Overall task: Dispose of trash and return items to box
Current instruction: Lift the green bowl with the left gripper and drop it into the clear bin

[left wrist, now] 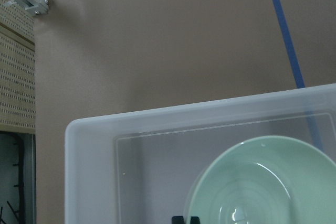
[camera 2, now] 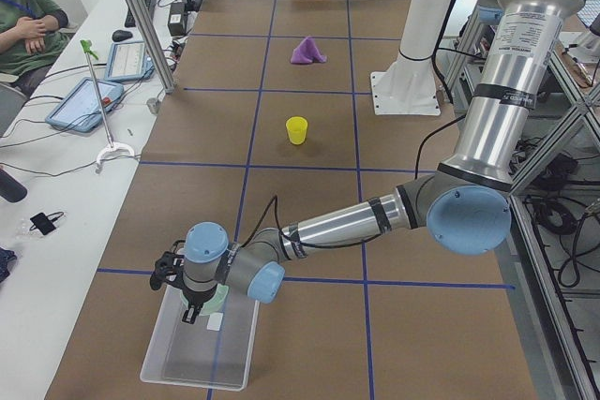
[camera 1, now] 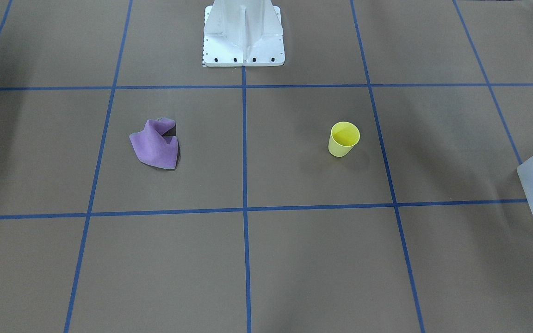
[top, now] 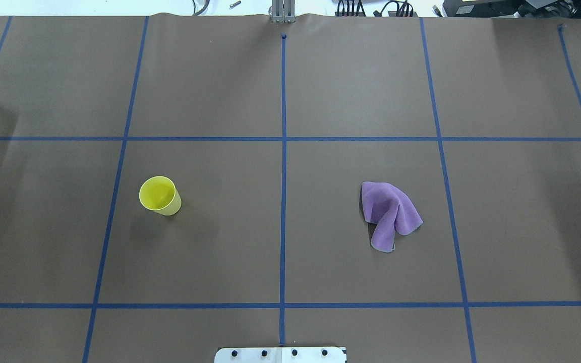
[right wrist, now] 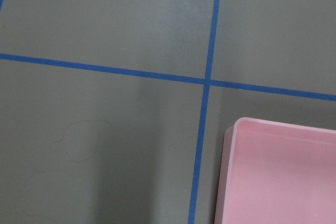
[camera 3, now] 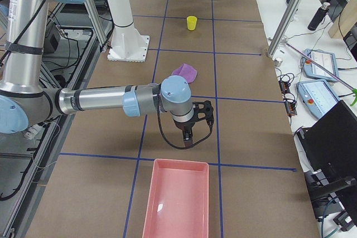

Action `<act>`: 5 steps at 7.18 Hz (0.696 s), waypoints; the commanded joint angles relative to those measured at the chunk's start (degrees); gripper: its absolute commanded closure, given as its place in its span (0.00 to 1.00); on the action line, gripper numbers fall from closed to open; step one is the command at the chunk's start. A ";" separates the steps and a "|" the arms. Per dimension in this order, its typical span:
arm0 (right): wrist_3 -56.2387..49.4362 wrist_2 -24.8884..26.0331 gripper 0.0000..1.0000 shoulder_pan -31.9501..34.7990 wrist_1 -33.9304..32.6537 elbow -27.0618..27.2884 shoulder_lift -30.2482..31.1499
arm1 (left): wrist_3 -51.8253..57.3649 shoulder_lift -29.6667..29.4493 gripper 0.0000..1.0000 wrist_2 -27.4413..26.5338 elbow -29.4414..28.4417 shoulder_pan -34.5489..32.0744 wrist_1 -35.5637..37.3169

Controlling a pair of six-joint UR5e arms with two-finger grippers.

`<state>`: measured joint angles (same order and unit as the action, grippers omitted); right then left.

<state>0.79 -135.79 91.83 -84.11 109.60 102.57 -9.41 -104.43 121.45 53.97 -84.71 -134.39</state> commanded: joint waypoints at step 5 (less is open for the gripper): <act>0.09 0.00 0.00 -0.07 0.00 0.00 0.00 | -0.53 1.14 0.01 -0.60 1.74 2.88 -1.92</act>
<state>0.82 -135.79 91.76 -84.11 109.60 102.57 -10.40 -103.98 120.88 54.46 -81.89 -135.87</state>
